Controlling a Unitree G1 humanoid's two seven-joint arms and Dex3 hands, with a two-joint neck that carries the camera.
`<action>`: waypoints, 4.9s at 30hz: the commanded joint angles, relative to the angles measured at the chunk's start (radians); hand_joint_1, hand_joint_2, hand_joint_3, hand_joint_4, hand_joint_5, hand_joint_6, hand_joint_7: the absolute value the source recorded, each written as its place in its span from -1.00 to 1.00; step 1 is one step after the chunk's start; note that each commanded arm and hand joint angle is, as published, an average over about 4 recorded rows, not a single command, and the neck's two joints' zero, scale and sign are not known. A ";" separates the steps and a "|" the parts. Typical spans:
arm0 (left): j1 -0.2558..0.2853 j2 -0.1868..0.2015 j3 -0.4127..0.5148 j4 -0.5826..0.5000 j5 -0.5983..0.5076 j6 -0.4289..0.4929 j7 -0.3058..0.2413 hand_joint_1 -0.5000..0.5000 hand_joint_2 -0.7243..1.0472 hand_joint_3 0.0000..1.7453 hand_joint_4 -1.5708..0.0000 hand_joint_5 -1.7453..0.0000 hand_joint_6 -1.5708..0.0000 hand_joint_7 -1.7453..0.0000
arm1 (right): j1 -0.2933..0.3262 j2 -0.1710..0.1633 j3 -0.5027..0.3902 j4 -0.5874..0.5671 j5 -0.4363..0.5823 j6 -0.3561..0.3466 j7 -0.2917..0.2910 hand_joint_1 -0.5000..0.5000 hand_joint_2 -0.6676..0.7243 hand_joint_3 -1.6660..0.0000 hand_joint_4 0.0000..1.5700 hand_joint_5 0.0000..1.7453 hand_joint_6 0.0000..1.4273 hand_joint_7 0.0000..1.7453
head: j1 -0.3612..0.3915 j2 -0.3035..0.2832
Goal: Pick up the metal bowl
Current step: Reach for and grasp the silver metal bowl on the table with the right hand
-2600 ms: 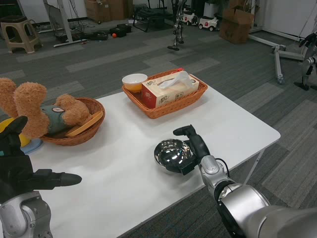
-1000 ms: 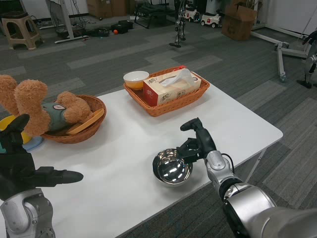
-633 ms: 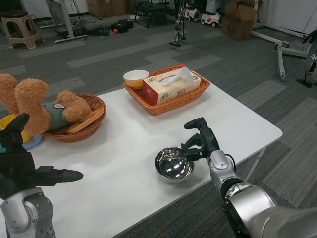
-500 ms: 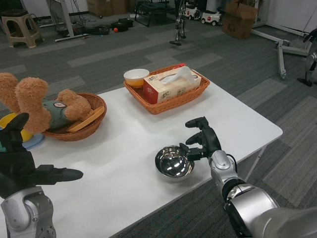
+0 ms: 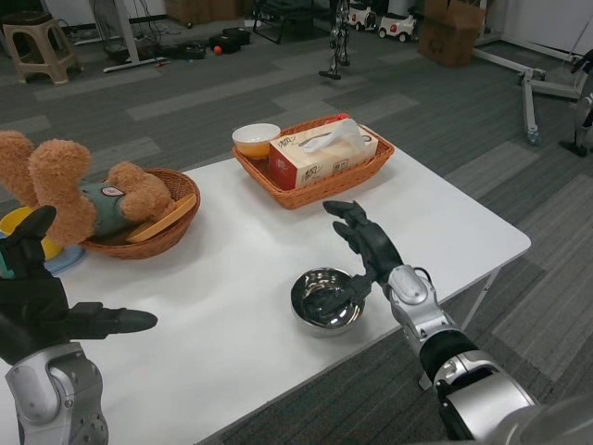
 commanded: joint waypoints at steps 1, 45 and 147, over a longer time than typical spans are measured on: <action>0.000 0.009 0.003 0.009 -0.007 0.000 0.001 -0.91 -0.90 -1.00 -0.43 -0.41 1.00 0.92 | 0.036 -0.021 -0.047 -0.239 -0.166 0.173 0.074 -0.88 0.64 0.90 -1.00 -1.00 -1.00 -0.68 | 0.004 -0.001; 0.031 0.015 0.003 0.003 -0.016 -0.007 -0.003 -0.91 -0.90 -1.00 -0.48 -0.47 1.00 0.92 | -0.163 -0.094 0.541 -0.249 -1.092 0.708 0.307 -0.92 0.91 1.00 -0.99 -1.00 -1.00 -0.92 | 0.047 0.006; 0.036 0.014 -0.002 -0.002 -0.015 -0.009 -0.003 -0.91 -0.90 -1.00 -0.43 -0.53 1.00 0.92 | -0.215 -0.008 0.487 0.156 -0.986 0.470 -0.082 -0.17 0.16 0.02 -0.94 0.86 -1.00 0.84 | 0.050 -0.019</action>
